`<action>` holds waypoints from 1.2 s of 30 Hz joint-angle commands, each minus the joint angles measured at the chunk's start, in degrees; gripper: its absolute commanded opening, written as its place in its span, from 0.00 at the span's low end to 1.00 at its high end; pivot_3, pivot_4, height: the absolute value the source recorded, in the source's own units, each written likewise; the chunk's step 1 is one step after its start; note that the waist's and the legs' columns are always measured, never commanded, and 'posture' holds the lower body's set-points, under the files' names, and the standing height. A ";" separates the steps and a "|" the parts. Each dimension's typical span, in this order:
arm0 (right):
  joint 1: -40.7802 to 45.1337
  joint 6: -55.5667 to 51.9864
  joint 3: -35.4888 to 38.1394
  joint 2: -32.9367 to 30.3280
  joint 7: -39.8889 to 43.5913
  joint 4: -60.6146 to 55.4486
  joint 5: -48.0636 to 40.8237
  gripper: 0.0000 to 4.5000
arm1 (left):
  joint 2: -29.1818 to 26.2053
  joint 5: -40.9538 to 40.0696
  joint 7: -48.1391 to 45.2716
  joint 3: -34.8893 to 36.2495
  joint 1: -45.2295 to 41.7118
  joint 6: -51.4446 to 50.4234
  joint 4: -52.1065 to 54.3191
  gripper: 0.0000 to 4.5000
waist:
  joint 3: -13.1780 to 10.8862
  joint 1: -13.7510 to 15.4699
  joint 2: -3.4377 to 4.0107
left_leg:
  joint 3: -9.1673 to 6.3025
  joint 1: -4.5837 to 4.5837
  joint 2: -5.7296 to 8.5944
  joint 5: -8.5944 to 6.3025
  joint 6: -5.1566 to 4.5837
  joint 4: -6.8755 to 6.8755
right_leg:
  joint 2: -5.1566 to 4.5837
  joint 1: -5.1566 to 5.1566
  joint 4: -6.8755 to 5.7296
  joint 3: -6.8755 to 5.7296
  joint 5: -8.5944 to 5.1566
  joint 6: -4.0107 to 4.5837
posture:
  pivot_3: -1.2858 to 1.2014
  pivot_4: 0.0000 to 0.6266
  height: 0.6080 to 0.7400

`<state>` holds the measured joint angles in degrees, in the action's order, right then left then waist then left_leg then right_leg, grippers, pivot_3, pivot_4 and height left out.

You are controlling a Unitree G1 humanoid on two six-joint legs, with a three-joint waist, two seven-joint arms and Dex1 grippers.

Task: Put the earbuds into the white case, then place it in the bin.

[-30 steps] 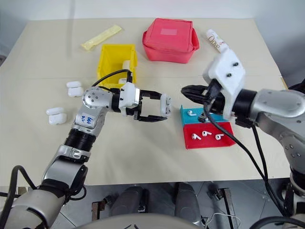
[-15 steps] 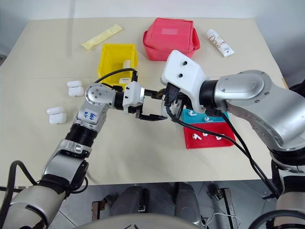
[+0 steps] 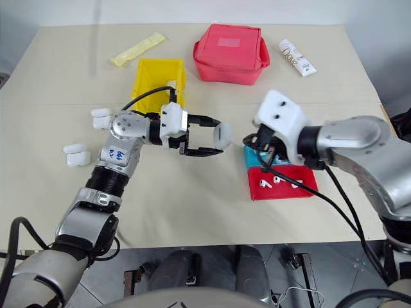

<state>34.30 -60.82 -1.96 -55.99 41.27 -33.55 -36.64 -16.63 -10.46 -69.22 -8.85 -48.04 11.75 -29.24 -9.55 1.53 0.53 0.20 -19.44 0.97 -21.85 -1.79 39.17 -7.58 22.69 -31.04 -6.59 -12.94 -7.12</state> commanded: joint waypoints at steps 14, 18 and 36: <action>-23.77 16.43 29.39 5.07 23.49 10.32 -17.30 0.84 | -4.44 -15.70 -5.61 13.25 7.19 -6.71 1.13 0.61 | -0.02 0.01 -0.03 | 0.04 0.20 -0.01 0.00 0.01 0.01 | 0.04 -0.17 0.03 0.05 0.04 -0.07 | 0.52 0.24 1.00; -24.67 18.33 29.34 3.61 23.51 12.14 -14.85 0.99 | -6.92 -13.54 -1.75 16.12 4.43 -4.46 -5.51 0.61 | -0.03 0.23 -0.06 | 0.03 0.19 0.02 0.00 0.01 0.01 | 0.00 -0.17 0.02 0.04 0.04 -0.07 | 0.52 0.24 1.00; -28.48 19.88 30.68 3.25 19.25 9.17 -13.47 1.00 | -7.32 3.99 26.88 13.73 -15.56 -3.98 -38.01 0.77 | -0.15 1.46 -0.26 | 0.18 0.19 0.13 0.01 0.00 0.01 | 0.00 -0.13 -0.04 0.05 0.09 -0.16 | 0.52 0.24 1.00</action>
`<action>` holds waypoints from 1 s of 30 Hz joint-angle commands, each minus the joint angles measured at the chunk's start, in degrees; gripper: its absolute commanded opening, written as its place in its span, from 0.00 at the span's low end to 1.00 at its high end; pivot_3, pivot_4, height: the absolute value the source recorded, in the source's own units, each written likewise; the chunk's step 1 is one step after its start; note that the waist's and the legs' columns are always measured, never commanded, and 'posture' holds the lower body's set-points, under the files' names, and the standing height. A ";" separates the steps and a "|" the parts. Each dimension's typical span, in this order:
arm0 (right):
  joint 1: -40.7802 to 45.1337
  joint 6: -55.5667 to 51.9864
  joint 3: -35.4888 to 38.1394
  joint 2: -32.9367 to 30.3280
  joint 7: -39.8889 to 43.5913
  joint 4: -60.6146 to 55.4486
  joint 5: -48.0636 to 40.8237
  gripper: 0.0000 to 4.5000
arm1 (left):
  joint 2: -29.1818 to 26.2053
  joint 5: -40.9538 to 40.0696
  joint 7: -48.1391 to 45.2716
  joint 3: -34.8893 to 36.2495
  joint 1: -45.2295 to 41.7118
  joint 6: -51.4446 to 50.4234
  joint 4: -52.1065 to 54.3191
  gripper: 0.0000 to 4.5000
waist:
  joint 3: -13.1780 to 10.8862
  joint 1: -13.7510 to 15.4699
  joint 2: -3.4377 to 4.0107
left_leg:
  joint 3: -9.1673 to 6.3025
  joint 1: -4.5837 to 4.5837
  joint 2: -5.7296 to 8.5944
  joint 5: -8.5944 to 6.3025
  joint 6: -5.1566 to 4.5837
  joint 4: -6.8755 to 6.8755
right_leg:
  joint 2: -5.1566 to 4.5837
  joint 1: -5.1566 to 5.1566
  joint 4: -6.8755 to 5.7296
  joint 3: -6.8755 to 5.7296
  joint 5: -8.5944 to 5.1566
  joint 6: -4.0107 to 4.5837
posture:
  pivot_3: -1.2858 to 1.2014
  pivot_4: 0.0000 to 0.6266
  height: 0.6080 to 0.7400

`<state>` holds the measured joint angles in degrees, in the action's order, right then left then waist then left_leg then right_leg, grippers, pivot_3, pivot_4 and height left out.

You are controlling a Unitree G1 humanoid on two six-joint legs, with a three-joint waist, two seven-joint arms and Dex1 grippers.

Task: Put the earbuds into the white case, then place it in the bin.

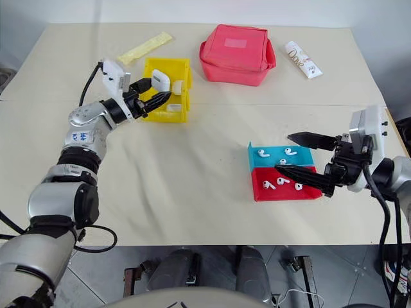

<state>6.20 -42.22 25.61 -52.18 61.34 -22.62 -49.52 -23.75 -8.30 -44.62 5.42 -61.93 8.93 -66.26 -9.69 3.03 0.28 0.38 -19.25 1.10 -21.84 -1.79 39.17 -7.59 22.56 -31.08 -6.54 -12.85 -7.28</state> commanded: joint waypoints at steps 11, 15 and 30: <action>0.40 3.61 2.71 -2.37 1.98 1.61 0.73 1.00 | -3.18 -7.44 -21.93 3.34 4.30 5.52 13.83 0.99 | -0.02 -0.31 -0.04 | 0.07 0.00 -0.07 0.00 0.08 0.00 | -0.01 0.10 -0.05 0.05 0.00 0.00 | 0.52 0.24 1.00; 0.52 6.16 1.63 -4.14 6.05 4.87 2.96 1.00 | -7.25 -10.79 -28.77 2.57 12.30 -3.27 26.97 0.99 | 0.02 -1.16 0.03 | 0.09 0.04 -0.12 -0.01 0.10 0.00 | 0.05 0.07 -0.06 0.04 -0.02 0.03 | 0.52 0.24 1.00; -4.09 16.91 -0.20 -9.74 21.68 18.83 12.54 1.00 | -18.44 -19.30 -37.99 9.00 32.25 -11.20 42.64 0.99 | 0.04 -1.55 0.11 | 0.01 0.07 -0.16 -0.04 0.12 0.00 | -0.05 0.03 -0.05 0.06 -0.04 0.08 | 0.52 0.24 1.00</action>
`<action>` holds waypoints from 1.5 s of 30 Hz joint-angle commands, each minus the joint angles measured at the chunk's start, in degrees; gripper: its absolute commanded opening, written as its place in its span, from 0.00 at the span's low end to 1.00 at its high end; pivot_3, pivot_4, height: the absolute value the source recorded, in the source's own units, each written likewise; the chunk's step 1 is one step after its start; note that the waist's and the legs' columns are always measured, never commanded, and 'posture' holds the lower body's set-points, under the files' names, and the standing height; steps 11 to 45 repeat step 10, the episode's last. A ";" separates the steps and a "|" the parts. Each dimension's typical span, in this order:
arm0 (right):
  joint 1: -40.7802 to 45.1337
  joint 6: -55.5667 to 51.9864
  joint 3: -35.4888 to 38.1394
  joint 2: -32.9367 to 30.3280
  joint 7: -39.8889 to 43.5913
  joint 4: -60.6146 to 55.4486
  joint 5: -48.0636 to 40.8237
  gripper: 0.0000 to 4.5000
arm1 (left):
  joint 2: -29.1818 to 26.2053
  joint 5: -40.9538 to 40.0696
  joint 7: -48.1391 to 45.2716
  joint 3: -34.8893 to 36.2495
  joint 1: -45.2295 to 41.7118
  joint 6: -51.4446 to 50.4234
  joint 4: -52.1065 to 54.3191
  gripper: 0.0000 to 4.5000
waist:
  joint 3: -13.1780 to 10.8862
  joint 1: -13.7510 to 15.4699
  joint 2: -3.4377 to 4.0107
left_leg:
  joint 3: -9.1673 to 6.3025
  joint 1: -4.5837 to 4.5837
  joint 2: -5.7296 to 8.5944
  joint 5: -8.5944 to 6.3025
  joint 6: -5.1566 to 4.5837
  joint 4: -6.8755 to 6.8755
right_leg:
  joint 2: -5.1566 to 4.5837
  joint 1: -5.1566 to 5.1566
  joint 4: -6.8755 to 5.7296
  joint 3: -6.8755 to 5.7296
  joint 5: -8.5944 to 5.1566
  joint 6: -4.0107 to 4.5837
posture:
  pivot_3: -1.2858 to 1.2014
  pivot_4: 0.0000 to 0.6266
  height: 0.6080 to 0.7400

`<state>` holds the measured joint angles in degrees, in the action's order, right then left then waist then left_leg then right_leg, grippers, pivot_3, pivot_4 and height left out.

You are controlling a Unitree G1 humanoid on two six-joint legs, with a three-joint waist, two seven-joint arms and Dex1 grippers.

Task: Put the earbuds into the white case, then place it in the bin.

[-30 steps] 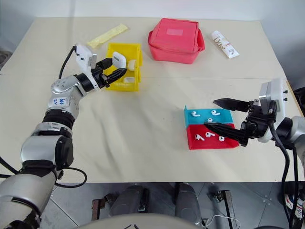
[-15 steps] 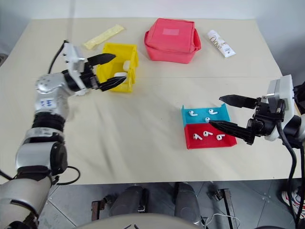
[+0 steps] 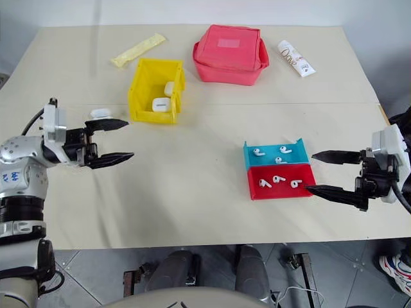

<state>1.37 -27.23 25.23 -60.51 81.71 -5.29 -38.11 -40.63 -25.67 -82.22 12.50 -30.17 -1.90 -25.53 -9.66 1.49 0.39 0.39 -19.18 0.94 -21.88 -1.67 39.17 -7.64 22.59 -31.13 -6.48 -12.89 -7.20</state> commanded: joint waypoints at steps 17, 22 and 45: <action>3.59 2.24 -2.16 -0.49 0.95 2.98 2.07 1.00 | -2.49 -4.23 1.81 4.19 4.95 -2.27 8.18 0.99 | -0.05 -0.11 0.10 | -0.01 0.00 -0.07 -0.05 0.09 0.00 | -0.08 0.03 0.01 0.04 -0.02 0.03 | 0.52 0.24 1.00; 3.59 2.24 -2.16 -0.49 0.95 2.98 2.07 1.00 | -2.49 -4.23 1.81 4.19 4.95 -2.27 8.18 0.99 | -0.05 -0.11 0.10 | -0.01 0.00 -0.07 -0.05 0.09 0.00 | -0.08 0.03 0.01 0.04 -0.02 0.03 | 0.52 0.24 1.00; 3.59 2.24 -2.16 -0.49 0.95 2.98 2.07 1.00 | -2.49 -4.23 1.81 4.19 4.95 -2.27 8.18 0.99 | -0.05 -0.11 0.10 | -0.01 0.00 -0.07 -0.05 0.09 0.00 | -0.08 0.03 0.01 0.04 -0.02 0.03 | 0.52 0.24 1.00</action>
